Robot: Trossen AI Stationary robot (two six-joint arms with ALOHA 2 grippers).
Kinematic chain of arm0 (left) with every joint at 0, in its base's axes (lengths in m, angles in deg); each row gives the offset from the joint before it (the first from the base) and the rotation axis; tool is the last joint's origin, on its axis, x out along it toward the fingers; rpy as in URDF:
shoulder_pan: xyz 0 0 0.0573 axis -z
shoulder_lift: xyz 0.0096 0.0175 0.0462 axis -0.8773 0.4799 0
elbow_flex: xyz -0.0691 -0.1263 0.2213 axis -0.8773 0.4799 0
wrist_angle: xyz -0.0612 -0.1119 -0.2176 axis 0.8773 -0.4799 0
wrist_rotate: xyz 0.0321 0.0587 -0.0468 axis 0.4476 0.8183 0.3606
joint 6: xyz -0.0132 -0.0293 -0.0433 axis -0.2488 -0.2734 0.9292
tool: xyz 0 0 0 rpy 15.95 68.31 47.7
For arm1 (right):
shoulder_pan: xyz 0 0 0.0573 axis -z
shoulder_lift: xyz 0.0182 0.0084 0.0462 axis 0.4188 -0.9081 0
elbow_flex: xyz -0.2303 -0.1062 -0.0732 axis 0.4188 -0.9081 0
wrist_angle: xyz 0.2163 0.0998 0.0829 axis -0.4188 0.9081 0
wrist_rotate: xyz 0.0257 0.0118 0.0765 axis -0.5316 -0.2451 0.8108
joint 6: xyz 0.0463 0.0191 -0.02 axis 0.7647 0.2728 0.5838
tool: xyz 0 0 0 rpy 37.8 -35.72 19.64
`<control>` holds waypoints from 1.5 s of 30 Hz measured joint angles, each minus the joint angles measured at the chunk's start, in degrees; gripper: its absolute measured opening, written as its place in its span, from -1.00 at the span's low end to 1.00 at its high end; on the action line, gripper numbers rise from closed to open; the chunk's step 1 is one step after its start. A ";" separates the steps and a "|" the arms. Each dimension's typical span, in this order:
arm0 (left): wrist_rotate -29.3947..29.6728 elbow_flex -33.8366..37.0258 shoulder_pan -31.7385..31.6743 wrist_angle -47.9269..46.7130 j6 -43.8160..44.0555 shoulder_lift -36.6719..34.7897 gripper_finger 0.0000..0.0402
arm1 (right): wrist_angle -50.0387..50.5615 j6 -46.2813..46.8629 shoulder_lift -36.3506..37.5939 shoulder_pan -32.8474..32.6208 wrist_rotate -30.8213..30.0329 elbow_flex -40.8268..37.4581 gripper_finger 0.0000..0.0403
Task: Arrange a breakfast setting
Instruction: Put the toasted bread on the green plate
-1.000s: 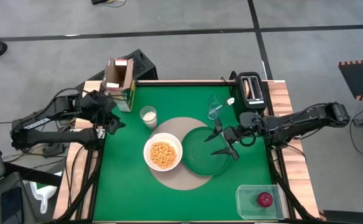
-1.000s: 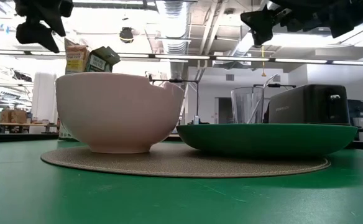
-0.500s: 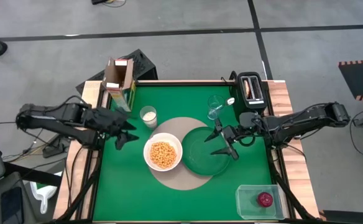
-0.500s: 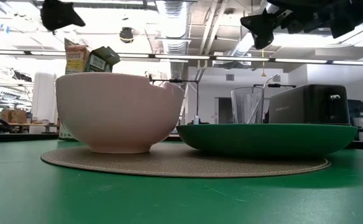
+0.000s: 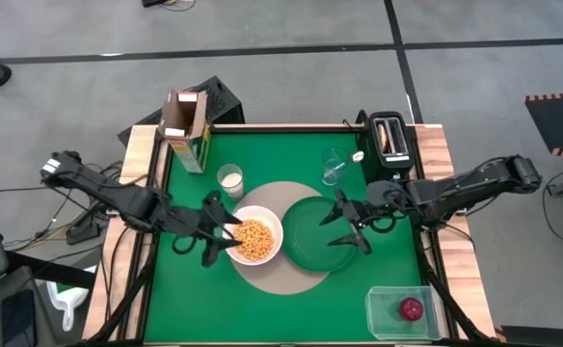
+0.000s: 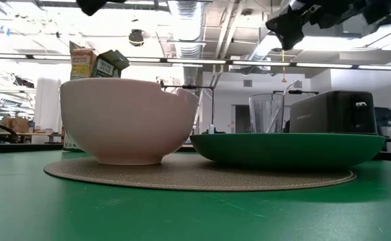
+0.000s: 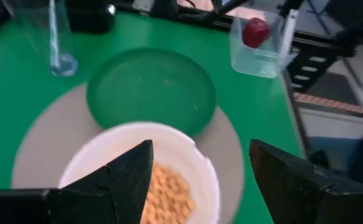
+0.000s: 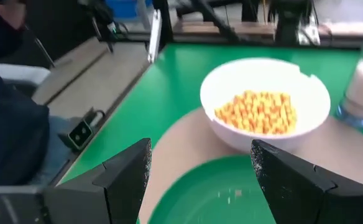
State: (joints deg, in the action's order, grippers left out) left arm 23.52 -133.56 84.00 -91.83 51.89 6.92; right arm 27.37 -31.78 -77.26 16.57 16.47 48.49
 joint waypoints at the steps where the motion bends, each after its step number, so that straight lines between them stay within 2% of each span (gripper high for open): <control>1: 0.69 0.00 0.12 1.49 -1.06 1.32 0.25 | 1.99 0.30 0.00 -0.36 -0.45 0.89 0.51; 8: 3.34 0.02 -0.19 15.44 -11.81 10.60 0.25 | 14.30 2.97 2.27 -0.72 -1.78 6.55 0.51; 15: 3.27 0.02 -3.73 22.20 -15.95 16.84 0.25 | 23.91 5.97 11.14 2.44 -7.41 8.61 0.46; 23: -3.98 6.24 -8.71 36.60 -22.67 15.44 0.25 | 35.64 11.55 21.63 12.89 -19.21 8.84 0.45; 27: -6.03 12.27 -11.53 47.07 -23.04 15.02 0.25 | 37.77 12.16 23.94 20.59 -21.46 8.93 0.45; 31: -7.74 17.50 -13.31 55.54 -22.25 15.04 0.25 | 42.16 11.89 22.67 28.98 -21.57 12.29 0.45; 36: -7.56 22.78 -13.55 65.07 -22.08 15.06 0.25 | 47.59 9.23 17.32 40.26 -21.87 17.89 0.45; 40: -7.63 24.76 -13.51 67.50 -22.04 15.10 0.25 | 52.27 7.64 11.63 48.52 -21.69 22.74 0.45; 45: -7.54 24.68 -13.51 68.24 -21.85 15.03 0.25 | 56.92 6.23 4.21 55.80 -21.42 27.27 0.45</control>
State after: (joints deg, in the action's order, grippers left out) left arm 15.98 -108.88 70.49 -23.59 30.04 21.94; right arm 84.28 -25.55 -73.04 72.37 -4.95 75.76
